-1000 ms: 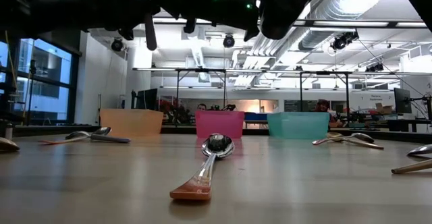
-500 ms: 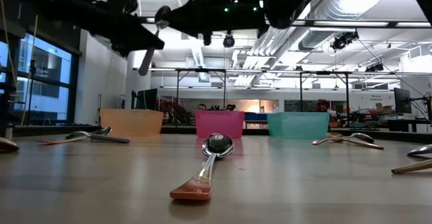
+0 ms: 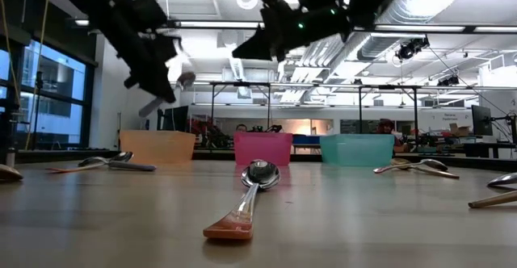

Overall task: Sort silverware by color (type)
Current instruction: Put the purple spoon into the orange bin

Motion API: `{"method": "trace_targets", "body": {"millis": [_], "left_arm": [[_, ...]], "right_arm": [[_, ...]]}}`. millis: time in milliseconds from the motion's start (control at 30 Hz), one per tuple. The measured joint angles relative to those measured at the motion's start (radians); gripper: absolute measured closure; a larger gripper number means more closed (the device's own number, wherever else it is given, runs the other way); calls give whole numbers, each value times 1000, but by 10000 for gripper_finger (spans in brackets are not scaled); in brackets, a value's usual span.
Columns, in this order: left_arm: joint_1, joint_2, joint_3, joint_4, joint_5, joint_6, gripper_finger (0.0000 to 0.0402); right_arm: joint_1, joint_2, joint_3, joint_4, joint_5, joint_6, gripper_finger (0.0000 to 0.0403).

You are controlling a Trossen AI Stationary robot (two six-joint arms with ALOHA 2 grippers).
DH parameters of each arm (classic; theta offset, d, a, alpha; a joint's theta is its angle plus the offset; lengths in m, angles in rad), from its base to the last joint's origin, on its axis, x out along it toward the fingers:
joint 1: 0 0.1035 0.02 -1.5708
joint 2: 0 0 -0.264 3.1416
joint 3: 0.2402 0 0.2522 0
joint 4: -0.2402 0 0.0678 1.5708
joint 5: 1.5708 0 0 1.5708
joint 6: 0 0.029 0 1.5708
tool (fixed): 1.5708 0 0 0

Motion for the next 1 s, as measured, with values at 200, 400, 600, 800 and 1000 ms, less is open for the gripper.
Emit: {"method": "trace_targets", "body": {"millis": [200,400,600,800,1000], "left_arm": [[139,249,144,-84,113,39,379],[171,401,216,-162,115,42,379],[193,478,217,-176,113,24,379],[207,521,217,-177,111,20,378],[207,526,217,-178,110,50,322]], "right_arm": [[-7,-12,-180,276,-9,63,402],[-6,-11,-242,363,-14,80,403],[-6,-12,-243,376,-13,75,403],[-6,-12,-243,377,-13,77,403],[-6,-12,-243,377,-13,79,403]]}}
